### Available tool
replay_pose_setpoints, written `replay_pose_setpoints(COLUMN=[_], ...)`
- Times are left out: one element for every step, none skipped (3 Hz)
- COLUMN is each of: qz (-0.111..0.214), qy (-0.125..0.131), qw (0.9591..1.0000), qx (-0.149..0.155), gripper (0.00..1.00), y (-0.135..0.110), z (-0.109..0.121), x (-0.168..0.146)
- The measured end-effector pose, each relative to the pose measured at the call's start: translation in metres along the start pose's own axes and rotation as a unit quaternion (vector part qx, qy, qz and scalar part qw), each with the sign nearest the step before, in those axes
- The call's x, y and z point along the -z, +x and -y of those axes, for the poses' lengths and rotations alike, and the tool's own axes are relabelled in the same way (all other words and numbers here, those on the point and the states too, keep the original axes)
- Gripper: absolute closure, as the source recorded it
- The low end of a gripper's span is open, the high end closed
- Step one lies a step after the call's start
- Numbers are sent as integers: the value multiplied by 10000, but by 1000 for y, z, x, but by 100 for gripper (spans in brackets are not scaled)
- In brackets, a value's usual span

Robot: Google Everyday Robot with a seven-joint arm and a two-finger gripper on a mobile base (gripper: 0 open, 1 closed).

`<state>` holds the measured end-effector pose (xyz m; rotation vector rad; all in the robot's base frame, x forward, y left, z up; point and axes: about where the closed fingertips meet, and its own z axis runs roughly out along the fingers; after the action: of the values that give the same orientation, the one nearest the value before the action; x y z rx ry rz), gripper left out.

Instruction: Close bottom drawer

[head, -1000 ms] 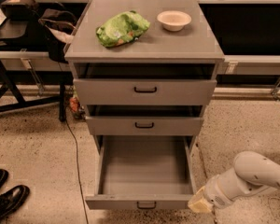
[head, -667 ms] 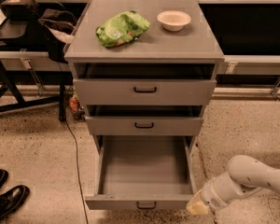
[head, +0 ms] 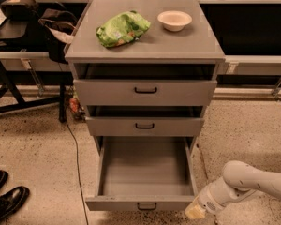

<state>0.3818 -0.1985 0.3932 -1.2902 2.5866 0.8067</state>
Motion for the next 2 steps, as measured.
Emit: replay_pose_setpoints(qz=[0, 61], qy=[0, 43], qw=[10000, 9999], qx=[0, -74], gripper=[100, 100], y=[0, 1], z=[0, 2], x=[0, -8])
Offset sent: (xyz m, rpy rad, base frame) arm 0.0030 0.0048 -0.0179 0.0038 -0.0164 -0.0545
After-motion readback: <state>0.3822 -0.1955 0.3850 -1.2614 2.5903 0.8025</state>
